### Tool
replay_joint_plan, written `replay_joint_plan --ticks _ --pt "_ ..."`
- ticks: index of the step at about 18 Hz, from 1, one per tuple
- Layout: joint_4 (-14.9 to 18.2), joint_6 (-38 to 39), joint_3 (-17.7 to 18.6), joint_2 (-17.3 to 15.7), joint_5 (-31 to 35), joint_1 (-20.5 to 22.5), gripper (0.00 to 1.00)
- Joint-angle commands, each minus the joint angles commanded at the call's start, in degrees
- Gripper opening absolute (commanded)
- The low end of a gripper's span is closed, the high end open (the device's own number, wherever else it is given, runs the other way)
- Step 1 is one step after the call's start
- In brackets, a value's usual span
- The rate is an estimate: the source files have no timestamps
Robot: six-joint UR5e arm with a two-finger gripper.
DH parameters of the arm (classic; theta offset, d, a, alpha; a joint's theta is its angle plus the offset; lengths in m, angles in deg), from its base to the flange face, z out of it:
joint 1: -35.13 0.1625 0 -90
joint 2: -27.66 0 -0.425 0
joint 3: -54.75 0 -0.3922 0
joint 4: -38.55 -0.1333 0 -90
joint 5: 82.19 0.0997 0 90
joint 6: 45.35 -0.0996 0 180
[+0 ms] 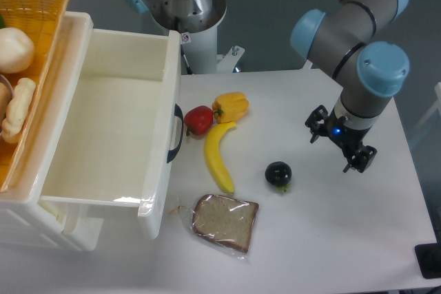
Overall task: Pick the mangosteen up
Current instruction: 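Move the open gripper toward the dark round mangosteen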
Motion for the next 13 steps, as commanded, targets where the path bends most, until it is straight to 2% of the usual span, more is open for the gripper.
replay_joint_plan --ticks 5,8,11,13 --pt "0.0 0.5 1.1 -0.1 0.2 -0.1 1.0" --pt "-0.5 4.4 3.9 -0.6 -0.1 0.0 1.0" --pt "-3.1 8.7 7.2 -0.8 0.0 -0.4 1.0" --pt "-3.2 10.4 8.2 -1.6 0.2 -0.7 1.0"
